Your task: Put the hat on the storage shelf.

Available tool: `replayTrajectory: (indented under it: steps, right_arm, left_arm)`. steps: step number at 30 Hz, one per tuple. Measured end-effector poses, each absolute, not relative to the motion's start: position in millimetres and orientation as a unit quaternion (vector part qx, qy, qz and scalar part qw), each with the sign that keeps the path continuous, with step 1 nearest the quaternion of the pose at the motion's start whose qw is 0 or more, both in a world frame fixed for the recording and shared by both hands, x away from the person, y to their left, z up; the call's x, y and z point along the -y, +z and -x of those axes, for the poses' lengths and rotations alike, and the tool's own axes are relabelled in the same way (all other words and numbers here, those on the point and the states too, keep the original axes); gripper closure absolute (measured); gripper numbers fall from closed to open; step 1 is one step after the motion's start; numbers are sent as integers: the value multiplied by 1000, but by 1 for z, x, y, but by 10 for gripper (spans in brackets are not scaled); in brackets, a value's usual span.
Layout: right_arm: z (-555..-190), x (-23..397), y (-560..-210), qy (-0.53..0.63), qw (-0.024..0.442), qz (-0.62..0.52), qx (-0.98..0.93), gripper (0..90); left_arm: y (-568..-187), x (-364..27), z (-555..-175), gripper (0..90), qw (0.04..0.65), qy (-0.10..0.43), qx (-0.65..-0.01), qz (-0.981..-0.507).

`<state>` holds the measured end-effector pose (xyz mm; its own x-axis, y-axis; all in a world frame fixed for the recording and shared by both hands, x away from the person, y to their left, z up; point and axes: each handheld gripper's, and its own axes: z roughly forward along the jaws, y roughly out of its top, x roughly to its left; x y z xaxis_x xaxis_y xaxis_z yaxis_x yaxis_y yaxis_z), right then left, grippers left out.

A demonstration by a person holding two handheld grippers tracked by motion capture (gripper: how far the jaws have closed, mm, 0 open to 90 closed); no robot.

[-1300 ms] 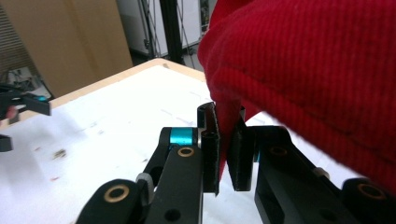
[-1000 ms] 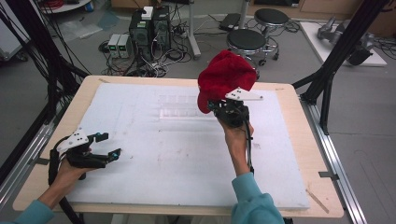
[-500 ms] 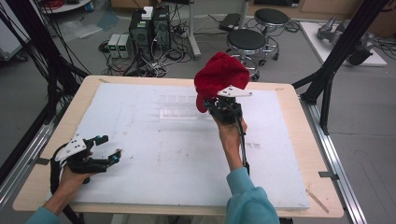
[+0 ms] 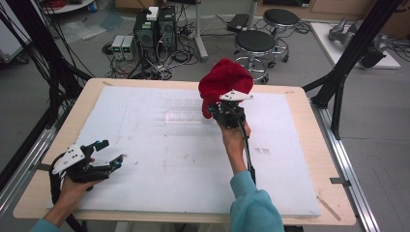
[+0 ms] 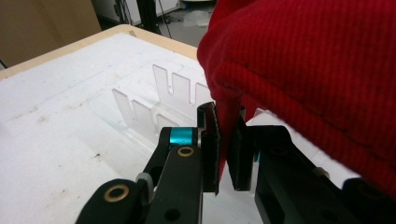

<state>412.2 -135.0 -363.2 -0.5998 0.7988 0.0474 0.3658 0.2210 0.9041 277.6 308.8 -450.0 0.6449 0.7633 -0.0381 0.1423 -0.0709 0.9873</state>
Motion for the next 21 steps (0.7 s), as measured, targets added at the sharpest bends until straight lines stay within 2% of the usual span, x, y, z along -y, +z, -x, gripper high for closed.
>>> replayTrajectory:
  steps: [7,19,21]
  right_arm:
    - [-418,131,-373,480,212,-395,-754,851]
    - [-411,132,-383,482,220,-388,-754,849]
    - [-410,132,-384,477,224,-390,-755,823]
  left_arm:
    - [-450,-308,-276,189,595,274,-341,-675]
    - [-451,-310,-272,184,604,288,-335,-663]
    - [-451,-311,-272,184,606,288,-338,-660]
